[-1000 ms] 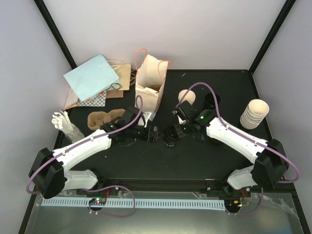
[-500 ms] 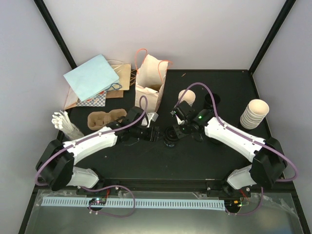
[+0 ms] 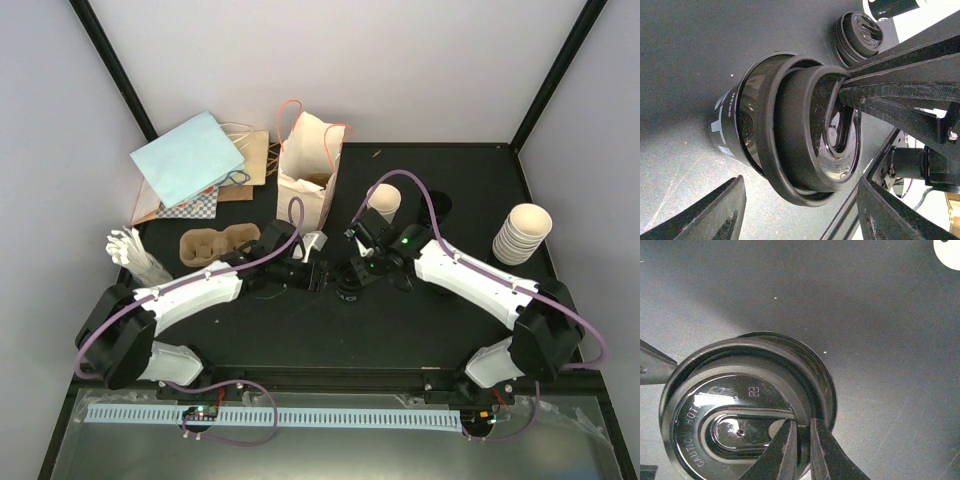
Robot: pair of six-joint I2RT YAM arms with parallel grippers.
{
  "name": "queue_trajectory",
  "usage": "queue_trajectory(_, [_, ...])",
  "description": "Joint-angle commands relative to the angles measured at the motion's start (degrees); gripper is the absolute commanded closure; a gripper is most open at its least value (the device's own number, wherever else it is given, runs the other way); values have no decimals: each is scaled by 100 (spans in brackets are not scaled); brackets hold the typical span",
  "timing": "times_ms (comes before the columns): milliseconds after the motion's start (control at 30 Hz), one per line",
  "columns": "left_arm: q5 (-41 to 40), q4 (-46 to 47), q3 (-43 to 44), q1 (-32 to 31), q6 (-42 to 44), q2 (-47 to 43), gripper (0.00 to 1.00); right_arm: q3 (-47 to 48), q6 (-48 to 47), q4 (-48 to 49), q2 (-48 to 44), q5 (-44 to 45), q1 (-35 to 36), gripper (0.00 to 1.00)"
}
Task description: Pack the takeout coffee
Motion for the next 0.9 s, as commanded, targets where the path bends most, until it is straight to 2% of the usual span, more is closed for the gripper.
queue_trajectory(0, [155, 276, -57, 31, -2, -23, 37, 200, -41, -34, 58, 137, 78, 91])
queue_trajectory(500, [-41, 80, -94, 32, 35, -290, 37, 187, -40, -59, 58, 191, 126, 87])
queue_trajectory(867, [-154, -57, -67, 34, 81, -392, 36, 148, -73, -35, -23, 196, 125, 80])
